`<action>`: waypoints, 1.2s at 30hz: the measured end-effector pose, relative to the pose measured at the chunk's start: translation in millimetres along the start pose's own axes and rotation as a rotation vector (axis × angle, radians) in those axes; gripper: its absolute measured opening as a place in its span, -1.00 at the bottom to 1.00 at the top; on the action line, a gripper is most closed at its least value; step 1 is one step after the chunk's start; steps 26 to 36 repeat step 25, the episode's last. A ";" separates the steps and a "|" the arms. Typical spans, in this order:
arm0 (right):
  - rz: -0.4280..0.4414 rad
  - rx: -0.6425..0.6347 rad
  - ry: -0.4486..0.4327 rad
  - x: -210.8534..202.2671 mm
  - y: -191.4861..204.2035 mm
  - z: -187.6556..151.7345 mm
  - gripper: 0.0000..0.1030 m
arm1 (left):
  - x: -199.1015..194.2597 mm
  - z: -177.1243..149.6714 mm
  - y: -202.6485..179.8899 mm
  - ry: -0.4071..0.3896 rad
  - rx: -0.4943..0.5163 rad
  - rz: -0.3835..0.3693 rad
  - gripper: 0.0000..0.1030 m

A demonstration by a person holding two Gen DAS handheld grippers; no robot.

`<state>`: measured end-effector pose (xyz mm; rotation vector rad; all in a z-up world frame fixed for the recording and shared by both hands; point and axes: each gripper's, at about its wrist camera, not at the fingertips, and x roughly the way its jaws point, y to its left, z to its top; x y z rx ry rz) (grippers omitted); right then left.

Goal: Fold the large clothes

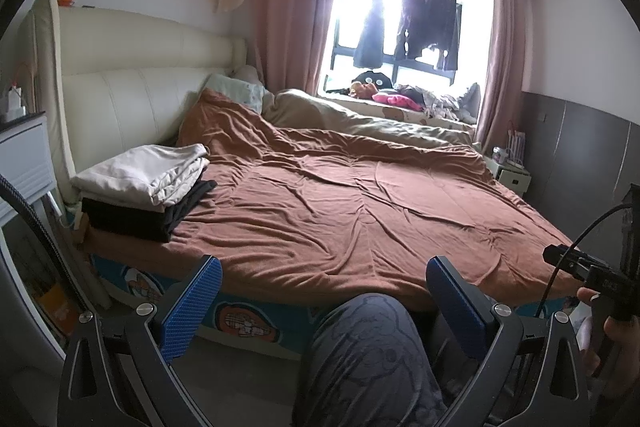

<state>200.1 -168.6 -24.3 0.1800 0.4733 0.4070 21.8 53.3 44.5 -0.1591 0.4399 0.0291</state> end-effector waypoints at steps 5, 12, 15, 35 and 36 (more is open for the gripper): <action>0.000 0.003 -0.001 -0.8 -0.4 -1.6 1.00 | 0.1 0.2 0.3 0.000 0.001 -0.001 0.99; 0.000 -0.001 0.005 -0.5 0.7 -2.0 1.00 | 1.1 0.4 1.4 0.000 0.000 -0.005 0.99; -0.002 0.001 0.002 -1.5 0.8 -1.3 1.00 | 0.2 0.2 1.5 -0.002 0.004 -0.007 0.99; -0.002 0.000 0.004 -0.8 1.9 -1.9 1.00 | -2.3 1.9 2.9 -0.014 0.018 0.000 0.99; -0.002 0.000 0.004 -0.8 1.9 -1.9 1.00 | -2.3 1.9 2.9 -0.014 0.018 0.000 0.99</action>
